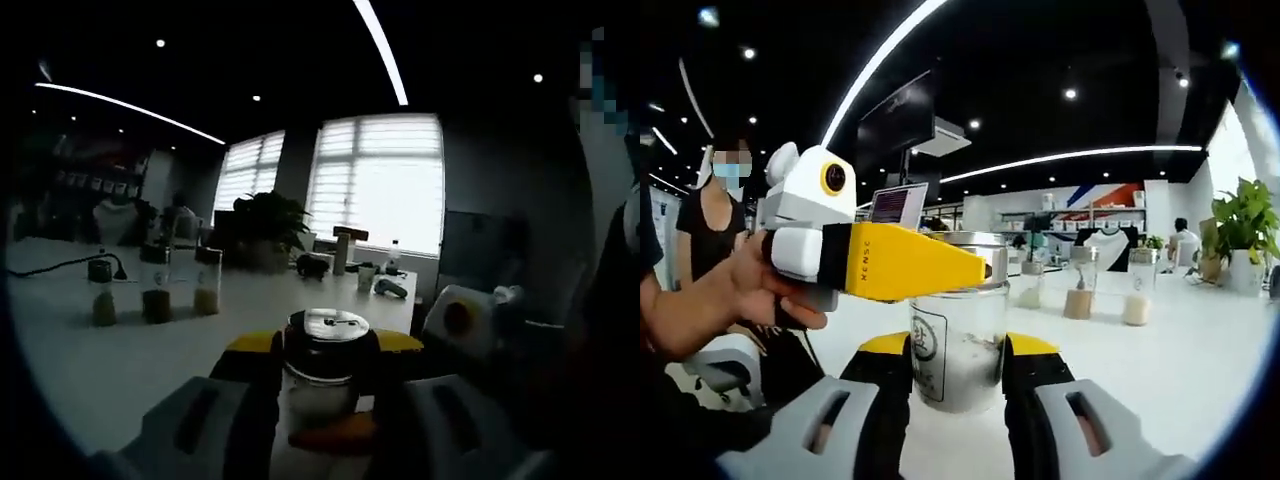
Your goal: Rotate the seasoning bottle until the label or dispensing opening points toward the visible target arrow and the bottle remains upright within the marked orientation range
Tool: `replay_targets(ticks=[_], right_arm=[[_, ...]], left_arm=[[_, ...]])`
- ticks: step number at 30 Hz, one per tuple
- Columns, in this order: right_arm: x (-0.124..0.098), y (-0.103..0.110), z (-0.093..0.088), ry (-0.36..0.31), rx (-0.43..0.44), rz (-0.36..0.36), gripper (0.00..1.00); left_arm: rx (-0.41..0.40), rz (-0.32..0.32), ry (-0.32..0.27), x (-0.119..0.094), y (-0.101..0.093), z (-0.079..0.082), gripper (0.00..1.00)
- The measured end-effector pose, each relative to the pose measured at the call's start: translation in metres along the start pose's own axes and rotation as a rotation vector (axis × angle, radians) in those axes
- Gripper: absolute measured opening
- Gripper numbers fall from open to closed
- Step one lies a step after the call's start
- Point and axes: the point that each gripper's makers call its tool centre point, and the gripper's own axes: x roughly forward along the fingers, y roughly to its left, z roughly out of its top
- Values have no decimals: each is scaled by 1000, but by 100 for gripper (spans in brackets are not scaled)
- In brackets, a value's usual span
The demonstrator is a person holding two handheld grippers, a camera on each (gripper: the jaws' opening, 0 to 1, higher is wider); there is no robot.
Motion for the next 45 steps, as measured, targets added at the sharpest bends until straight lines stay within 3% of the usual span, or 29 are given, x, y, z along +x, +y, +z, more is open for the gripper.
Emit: replay_targets(ticks=[5, 7, 16, 21, 25, 37, 45], right_arm=[[0, -9, -7, 19, 14, -102, 33], [1, -7, -9, 21, 50, -88, 33], [5, -3, -12, 27, 40, -15, 32], [3, -4, -22, 81, 9, 27, 38], [-3, -9, -14, 62, -24, 37, 39], [-8, -16, -11, 52, -42, 42, 41], [-11, -25, -12, 50, -28, 23, 41]], left_arm=[[-15, 118, -4, 2, 7, -5, 34], [-4, 151, -8, 1, 8, -6, 34], [6, 163, -1, -5, 19, -6, 33], [60, 281, -11, -23, 52, 1, 33], [73, 344, -2, -40, 77, 2, 33], [96, 461, -12, -66, 123, 4, 33], [74, 462, -19, -77, 148, 3, 33]])
